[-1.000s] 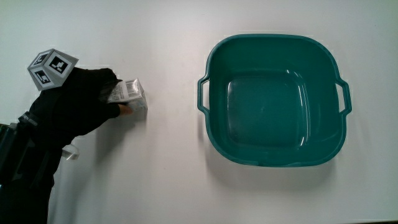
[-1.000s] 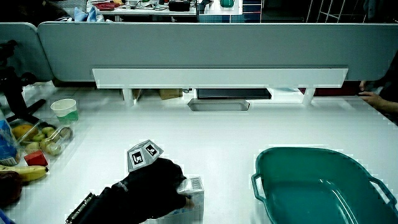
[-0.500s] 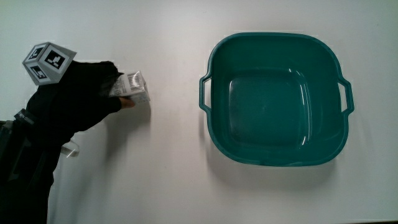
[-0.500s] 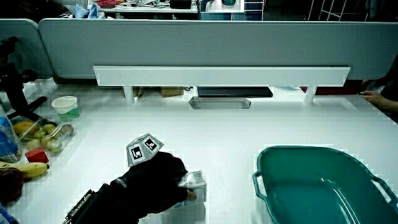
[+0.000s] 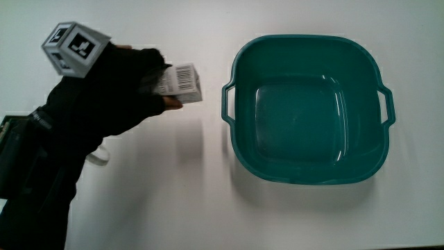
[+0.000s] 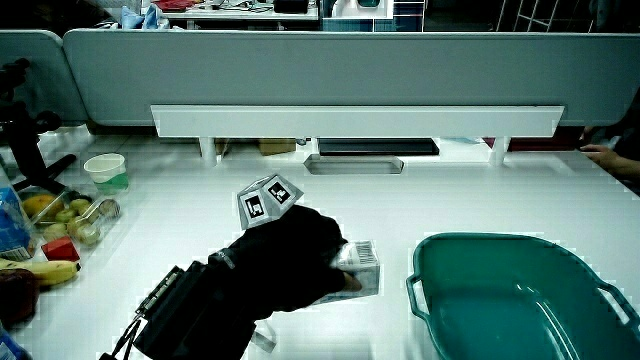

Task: Pick milk from desk

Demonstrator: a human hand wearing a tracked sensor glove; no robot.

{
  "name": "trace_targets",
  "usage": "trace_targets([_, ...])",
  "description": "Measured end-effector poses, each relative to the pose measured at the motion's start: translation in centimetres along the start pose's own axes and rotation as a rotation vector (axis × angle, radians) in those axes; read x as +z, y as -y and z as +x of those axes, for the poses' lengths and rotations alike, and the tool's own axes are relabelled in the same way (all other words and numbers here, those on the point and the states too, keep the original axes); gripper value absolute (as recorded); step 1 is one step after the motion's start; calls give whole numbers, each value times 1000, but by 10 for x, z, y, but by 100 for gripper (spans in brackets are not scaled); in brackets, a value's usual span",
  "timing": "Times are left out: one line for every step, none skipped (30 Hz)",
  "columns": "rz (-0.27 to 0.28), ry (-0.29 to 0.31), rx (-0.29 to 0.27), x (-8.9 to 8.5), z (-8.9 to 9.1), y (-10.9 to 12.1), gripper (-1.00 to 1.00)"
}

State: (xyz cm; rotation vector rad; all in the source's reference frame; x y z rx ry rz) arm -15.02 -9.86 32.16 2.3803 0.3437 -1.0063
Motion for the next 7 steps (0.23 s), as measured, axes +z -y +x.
trace_targets([-7, -10, -10, -3, 3, -3, 100])
trace_targets([-15, -19, -21, -5, 6, -6, 100])
trace_targets([-22, -29, -31, -8, 10, -9, 100])
trace_targets([-29, -39, -42, -10, 13, -12, 100])
trace_targets([-37, -49, -52, -13, 16, -15, 100])
trace_targets([-44, -58, -63, -16, 19, -18, 100])
trace_targets([-51, -68, -73, -18, 22, -22, 100])
